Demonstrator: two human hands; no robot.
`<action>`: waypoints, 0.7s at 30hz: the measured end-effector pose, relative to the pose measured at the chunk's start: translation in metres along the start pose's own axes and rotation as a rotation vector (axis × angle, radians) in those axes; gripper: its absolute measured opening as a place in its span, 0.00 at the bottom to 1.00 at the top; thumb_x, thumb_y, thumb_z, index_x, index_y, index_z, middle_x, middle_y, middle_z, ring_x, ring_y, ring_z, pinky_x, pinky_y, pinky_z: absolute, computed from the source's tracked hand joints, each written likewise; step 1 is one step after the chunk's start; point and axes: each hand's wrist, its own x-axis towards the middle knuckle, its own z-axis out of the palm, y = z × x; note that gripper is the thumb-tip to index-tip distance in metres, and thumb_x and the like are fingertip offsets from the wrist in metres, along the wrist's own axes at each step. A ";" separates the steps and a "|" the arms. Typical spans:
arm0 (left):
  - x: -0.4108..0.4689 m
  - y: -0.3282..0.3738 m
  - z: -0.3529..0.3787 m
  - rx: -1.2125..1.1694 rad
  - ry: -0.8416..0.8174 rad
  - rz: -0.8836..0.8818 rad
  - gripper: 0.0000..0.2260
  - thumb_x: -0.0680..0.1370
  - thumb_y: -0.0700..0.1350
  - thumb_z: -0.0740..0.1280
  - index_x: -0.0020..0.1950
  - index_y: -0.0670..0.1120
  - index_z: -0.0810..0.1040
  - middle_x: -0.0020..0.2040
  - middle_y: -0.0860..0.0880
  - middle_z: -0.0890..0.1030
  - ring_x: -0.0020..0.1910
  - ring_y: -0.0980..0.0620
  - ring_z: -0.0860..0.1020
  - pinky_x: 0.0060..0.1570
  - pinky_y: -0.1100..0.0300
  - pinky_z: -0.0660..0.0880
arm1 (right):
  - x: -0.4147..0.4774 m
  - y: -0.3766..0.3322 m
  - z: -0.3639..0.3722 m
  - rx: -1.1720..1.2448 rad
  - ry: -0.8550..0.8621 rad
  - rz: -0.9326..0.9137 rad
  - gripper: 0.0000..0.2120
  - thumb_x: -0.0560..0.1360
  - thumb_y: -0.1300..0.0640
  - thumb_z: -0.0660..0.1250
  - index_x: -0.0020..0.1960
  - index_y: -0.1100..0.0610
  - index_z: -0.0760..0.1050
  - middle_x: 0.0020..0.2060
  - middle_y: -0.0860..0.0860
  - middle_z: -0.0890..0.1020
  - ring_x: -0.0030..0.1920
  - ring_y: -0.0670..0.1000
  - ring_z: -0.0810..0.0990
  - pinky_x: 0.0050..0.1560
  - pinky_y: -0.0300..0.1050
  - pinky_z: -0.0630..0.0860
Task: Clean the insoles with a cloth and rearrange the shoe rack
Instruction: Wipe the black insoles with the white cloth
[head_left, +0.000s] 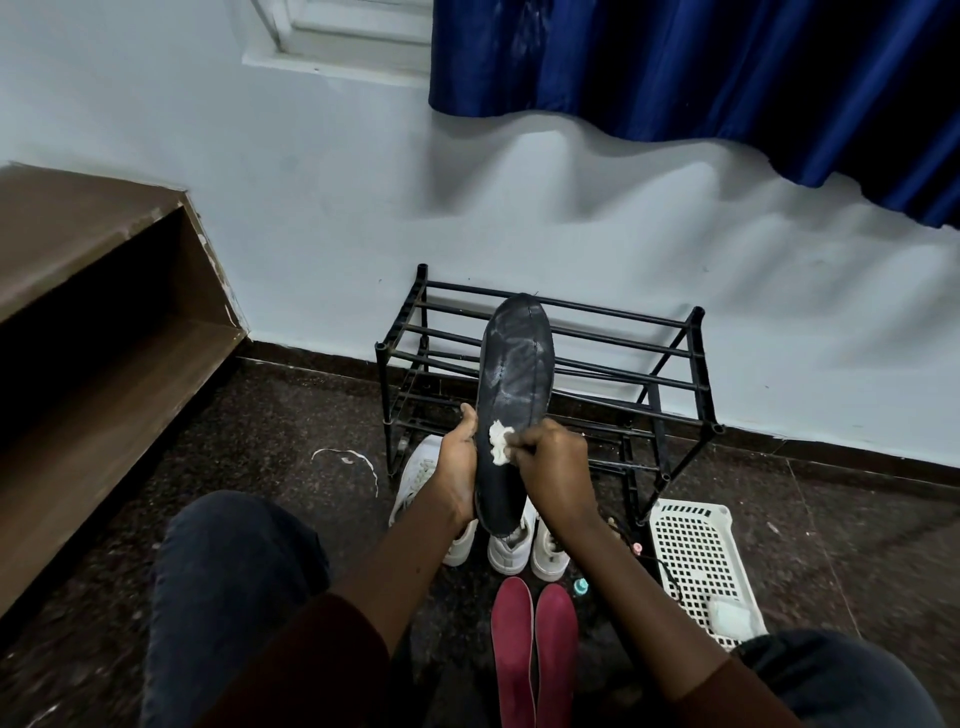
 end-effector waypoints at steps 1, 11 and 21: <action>0.002 0.001 -0.002 0.009 0.014 0.003 0.33 0.80 0.62 0.47 0.51 0.39 0.83 0.48 0.40 0.83 0.43 0.45 0.83 0.41 0.57 0.81 | -0.006 -0.001 0.000 0.007 -0.033 0.004 0.06 0.67 0.67 0.72 0.44 0.62 0.83 0.41 0.56 0.82 0.42 0.53 0.81 0.43 0.33 0.69; 0.001 -0.001 -0.002 0.006 -0.016 -0.011 0.33 0.79 0.64 0.48 0.49 0.41 0.85 0.50 0.41 0.83 0.46 0.45 0.83 0.45 0.55 0.81 | -0.001 -0.009 -0.005 -0.075 0.032 -0.022 0.01 0.69 0.67 0.70 0.40 0.65 0.80 0.39 0.60 0.79 0.39 0.58 0.79 0.39 0.45 0.72; 0.005 0.001 -0.001 0.064 0.000 0.007 0.30 0.79 0.62 0.51 0.44 0.43 0.86 0.46 0.43 0.84 0.42 0.46 0.83 0.45 0.56 0.78 | 0.011 -0.017 -0.007 -0.167 -0.003 0.124 0.09 0.75 0.65 0.64 0.52 0.65 0.80 0.48 0.63 0.79 0.48 0.61 0.79 0.48 0.50 0.75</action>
